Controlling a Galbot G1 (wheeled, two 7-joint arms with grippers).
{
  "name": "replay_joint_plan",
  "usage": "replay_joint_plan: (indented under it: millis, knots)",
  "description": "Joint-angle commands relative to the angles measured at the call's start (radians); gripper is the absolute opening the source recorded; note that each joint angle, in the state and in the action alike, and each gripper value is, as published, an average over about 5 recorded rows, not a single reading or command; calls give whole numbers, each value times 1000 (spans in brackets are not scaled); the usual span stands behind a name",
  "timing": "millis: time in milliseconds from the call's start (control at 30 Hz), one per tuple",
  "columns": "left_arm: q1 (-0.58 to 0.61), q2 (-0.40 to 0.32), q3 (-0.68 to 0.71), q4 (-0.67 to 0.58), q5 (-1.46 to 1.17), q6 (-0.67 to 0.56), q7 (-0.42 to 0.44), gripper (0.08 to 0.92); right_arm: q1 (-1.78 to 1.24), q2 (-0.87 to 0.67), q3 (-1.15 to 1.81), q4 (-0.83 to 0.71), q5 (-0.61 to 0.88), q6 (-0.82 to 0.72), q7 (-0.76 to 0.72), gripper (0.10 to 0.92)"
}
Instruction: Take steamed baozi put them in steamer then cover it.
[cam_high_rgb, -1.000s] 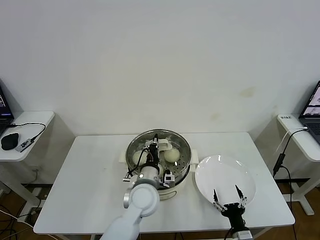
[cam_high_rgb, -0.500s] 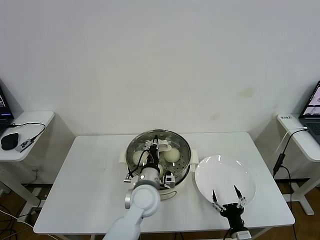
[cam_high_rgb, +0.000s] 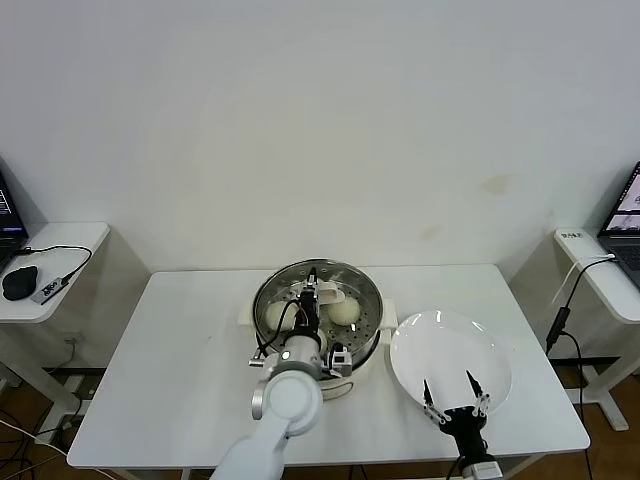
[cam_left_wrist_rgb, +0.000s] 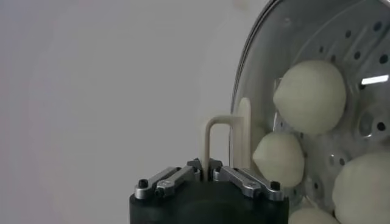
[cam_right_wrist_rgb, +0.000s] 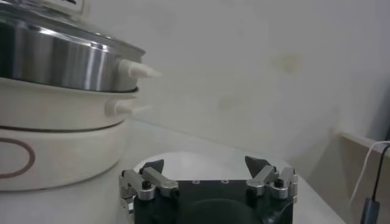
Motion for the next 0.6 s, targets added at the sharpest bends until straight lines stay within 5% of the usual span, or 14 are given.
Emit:
replay_joint_plan:
  millis: [33, 367, 600]
  knots:
    - [31, 12, 2, -58, -7, -1, 0, 352, -2, 0, -1, 3, -1, 0, -1, 823]
    - [185, 150, -4, -313, -98, -5, -4, 638, -9, -8, 2, 5, 1, -2, -2, 823]
    - [427, 256, -108, -565, -335, -51, -92, 808, -14, -23, 6, 7, 13, -5, -3, 823]
